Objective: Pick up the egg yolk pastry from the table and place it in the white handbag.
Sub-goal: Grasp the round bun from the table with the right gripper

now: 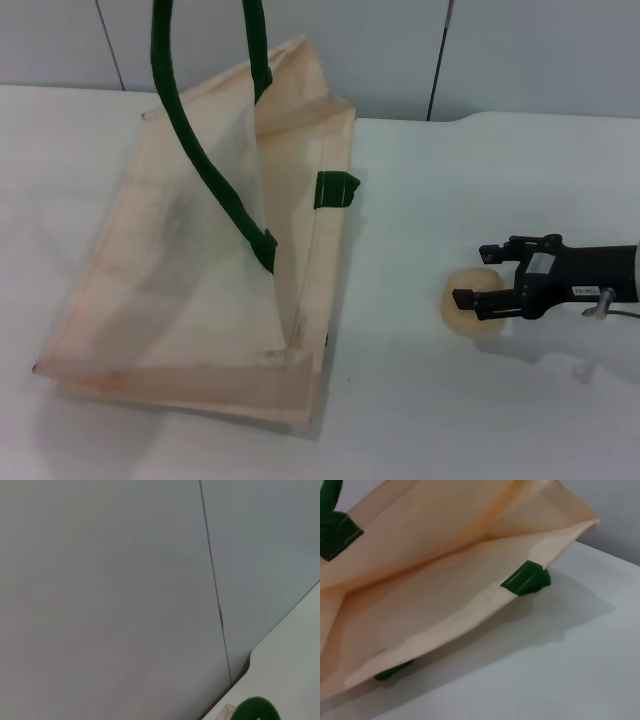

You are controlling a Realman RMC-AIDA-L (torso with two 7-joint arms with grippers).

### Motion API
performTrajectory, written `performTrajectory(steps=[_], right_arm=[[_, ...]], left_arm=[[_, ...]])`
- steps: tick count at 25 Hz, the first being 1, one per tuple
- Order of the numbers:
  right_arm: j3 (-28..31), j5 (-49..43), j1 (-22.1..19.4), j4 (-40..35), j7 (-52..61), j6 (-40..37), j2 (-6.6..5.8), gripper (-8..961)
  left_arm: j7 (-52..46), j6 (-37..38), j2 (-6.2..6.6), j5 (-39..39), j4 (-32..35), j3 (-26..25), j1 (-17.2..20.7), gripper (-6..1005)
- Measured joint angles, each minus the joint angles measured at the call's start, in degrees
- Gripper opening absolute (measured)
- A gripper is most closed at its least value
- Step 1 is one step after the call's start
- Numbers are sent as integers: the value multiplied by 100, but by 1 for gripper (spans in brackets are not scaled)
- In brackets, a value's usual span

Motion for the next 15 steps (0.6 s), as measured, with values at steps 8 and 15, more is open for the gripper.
performTrajectory(steps=[8, 15], right_arm=[[-35, -104, -27, 112, 24, -115, 15, 873], [-138, -157, -21, 317, 81, -400, 16, 872]], left_arm=[[-19, -3, -7, -3, 144, -3, 27, 114], [-24, -3, -9, -3, 148, -3, 36, 114]])
